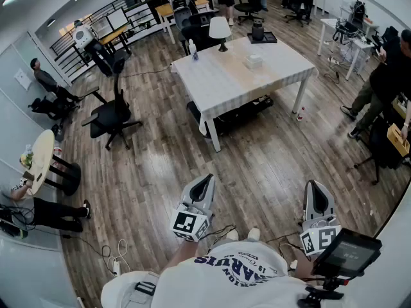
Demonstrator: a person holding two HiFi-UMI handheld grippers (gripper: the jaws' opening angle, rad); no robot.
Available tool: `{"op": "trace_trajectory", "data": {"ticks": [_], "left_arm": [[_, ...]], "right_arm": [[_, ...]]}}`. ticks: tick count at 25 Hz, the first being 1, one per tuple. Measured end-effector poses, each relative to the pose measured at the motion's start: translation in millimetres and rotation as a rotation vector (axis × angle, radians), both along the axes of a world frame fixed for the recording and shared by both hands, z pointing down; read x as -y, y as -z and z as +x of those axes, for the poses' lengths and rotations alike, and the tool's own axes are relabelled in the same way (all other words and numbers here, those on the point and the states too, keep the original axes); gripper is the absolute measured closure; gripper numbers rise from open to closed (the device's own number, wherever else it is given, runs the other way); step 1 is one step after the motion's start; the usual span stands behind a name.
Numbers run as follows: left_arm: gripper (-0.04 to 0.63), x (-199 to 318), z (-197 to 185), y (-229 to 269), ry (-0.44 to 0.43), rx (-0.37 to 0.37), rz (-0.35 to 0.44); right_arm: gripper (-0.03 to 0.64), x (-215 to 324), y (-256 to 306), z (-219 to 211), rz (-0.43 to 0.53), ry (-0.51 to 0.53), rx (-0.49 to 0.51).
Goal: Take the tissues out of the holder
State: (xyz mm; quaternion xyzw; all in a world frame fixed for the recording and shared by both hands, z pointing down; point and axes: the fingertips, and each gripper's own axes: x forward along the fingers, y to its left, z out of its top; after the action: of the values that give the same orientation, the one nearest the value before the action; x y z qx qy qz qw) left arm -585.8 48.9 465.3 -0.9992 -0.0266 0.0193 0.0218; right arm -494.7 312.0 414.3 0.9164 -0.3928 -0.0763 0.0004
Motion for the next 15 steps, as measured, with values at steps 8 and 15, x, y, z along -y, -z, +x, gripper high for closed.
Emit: {"op": "trace_trajectory", "data": {"ticks": [8,15], "left_arm": [[0.594,-24,-18,11,-0.056,0.000,0.009],[0.594,-33,-7,15,-0.098,-0.026,0.033]], "right_arm": [[0.609,-19,-22,-5,-0.028,-0.023,0.078],[0.609,-26,-31,-4,-0.023,-0.044,0.095]]}}
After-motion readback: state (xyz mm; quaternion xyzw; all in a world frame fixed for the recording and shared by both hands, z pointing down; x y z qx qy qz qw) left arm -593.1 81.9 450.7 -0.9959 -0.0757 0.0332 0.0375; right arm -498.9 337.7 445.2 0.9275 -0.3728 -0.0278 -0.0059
